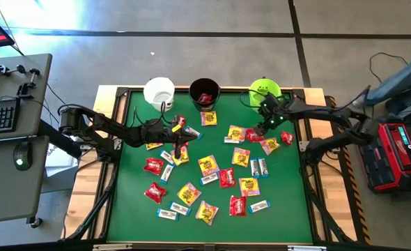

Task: Sort candy by brand, put in halloween buckets
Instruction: Put the red candy into the black bucket

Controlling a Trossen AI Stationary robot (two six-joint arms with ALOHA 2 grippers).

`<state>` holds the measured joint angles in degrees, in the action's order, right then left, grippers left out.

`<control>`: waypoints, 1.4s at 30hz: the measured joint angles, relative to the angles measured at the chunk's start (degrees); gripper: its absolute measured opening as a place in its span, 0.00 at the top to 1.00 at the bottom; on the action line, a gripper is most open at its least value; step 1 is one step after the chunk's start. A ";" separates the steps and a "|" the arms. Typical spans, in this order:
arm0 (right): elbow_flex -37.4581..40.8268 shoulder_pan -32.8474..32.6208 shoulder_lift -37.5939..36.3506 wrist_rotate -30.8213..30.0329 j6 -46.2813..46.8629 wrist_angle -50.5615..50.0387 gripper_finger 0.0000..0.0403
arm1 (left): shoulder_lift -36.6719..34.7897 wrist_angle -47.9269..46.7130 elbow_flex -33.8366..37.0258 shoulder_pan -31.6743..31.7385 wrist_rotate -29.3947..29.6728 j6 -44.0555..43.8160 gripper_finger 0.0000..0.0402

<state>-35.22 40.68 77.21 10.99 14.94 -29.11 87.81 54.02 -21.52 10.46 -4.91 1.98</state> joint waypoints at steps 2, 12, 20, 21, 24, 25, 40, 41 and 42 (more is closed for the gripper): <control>2.05 1.29 0.00 0.74 0.00 3.09 0.52 | 0.00 -0.25 0.00 0.00 -0.01 0.00 1.00; 8.69 5.84 -0.17 13.24 -1.77 14.45 0.52 | 0.00 -0.35 0.00 0.00 -0.09 -0.31 1.00; 9.15 5.80 0.04 19.15 -2.27 16.00 0.58 | 0.00 -0.61 0.00 0.00 -0.07 -0.92 1.00; 9.15 5.78 0.05 19.55 -2.65 16.01 0.61 | 0.00 -0.63 0.00 0.00 -0.07 -0.90 1.00; 9.15 5.78 0.07 19.60 -3.66 15.92 0.74 | 0.00 -0.66 0.00 0.00 -0.07 -0.90 1.00; 9.15 5.78 0.07 19.60 -4.45 15.93 0.79 | 0.00 -0.63 0.00 0.00 -0.07 -0.91 1.00; 5.78 -3.43 -0.08 12.84 -8.99 15.67 1.00 | 0.00 -0.63 0.00 0.01 -0.02 -1.34 1.00; 5.08 -4.54 -0.27 11.87 -9.00 15.63 1.00 | 0.00 -0.63 0.00 0.00 -0.02 -1.36 1.00; 4.35 -5.66 -0.54 11.04 -8.99 15.61 1.00 | 0.00 -0.63 0.00 0.00 -0.02 -1.35 1.00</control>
<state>-30.86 35.02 76.67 22.03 5.95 -13.50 87.81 53.39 -21.52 10.46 -4.93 0.62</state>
